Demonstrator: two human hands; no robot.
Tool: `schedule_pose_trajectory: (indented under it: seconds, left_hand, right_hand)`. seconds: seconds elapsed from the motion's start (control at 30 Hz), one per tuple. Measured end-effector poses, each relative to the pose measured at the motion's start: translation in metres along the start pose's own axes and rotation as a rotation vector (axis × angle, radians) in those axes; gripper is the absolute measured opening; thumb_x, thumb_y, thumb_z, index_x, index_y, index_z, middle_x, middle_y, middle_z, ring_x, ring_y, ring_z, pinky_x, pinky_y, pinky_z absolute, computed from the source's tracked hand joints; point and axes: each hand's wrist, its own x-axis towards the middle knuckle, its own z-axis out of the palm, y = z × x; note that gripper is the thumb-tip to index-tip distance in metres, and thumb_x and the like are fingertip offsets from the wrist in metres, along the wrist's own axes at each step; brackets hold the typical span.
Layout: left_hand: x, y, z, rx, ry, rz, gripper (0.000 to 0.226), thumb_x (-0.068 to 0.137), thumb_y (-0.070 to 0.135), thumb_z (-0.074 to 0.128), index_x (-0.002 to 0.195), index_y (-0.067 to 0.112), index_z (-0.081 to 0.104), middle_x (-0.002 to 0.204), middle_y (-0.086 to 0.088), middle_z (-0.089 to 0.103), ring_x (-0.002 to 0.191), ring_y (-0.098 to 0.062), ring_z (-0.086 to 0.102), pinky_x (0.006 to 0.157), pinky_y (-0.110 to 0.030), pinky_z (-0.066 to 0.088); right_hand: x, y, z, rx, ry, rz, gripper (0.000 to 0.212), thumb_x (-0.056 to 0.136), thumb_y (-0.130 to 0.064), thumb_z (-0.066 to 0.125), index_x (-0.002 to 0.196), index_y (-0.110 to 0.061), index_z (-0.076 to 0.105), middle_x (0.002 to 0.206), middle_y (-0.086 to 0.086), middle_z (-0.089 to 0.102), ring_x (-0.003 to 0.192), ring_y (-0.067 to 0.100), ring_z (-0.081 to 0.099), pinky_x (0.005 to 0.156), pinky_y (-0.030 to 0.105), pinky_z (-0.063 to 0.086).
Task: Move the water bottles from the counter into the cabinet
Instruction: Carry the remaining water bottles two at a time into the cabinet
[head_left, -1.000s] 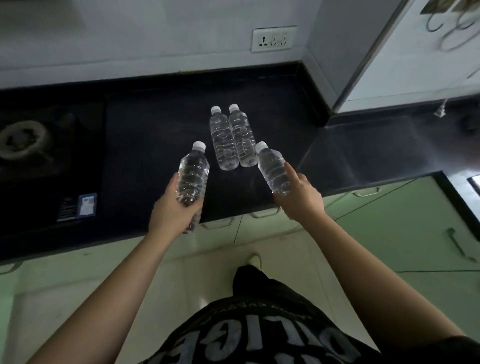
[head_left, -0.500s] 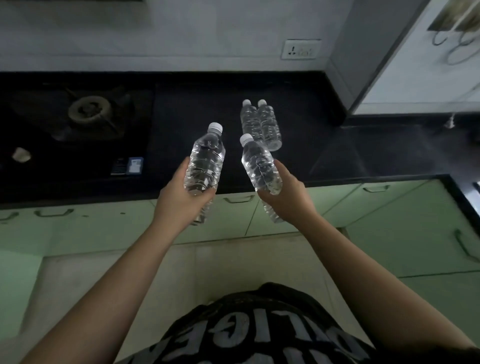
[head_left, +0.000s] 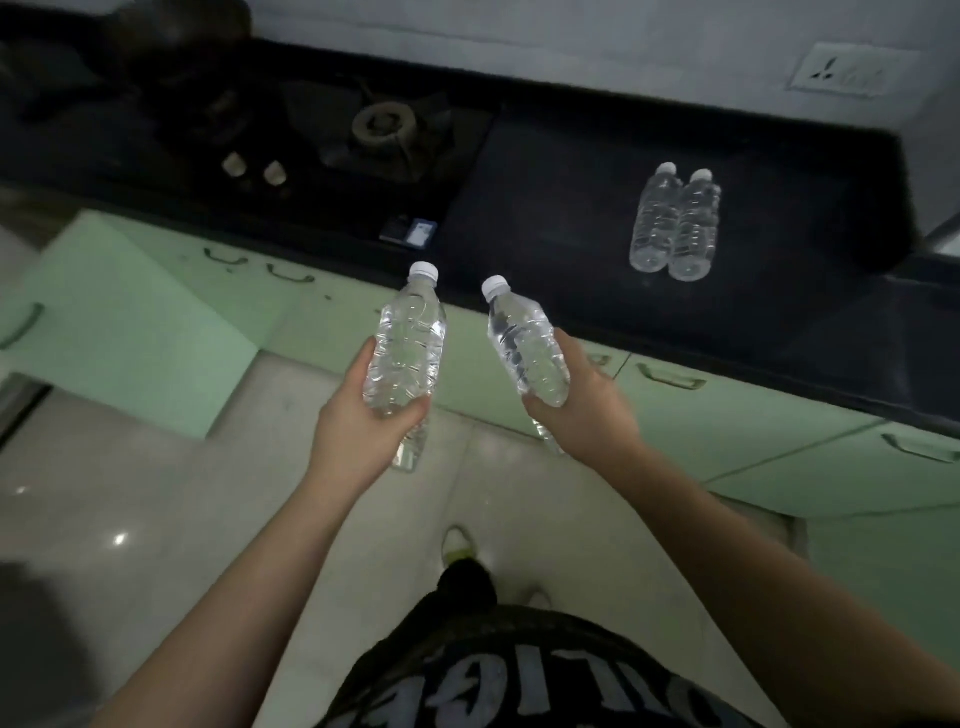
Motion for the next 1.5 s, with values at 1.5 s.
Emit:
schedule_pose_trajectory:
  seconds: [1.5]
  left_hand:
    - [-0.072,-0.328,-0.451,-0.045,0.815,-0.466,0.080,0.077,0.043,0.075,0.143,0.044,0.029,0.119,0.019,0.058,0.102,-0.008,0.062,0.083,-0.030,0.051]
  right_hand:
    - [-0.038,-0.470,0.489,-0.132,-0.717,-0.809,0.084,0.079,-0.047,0.069,0.147,-0.041,0.020,0.141,-0.002,0.051,0.119,0.023,0.055,0.087,0.033,0.044]
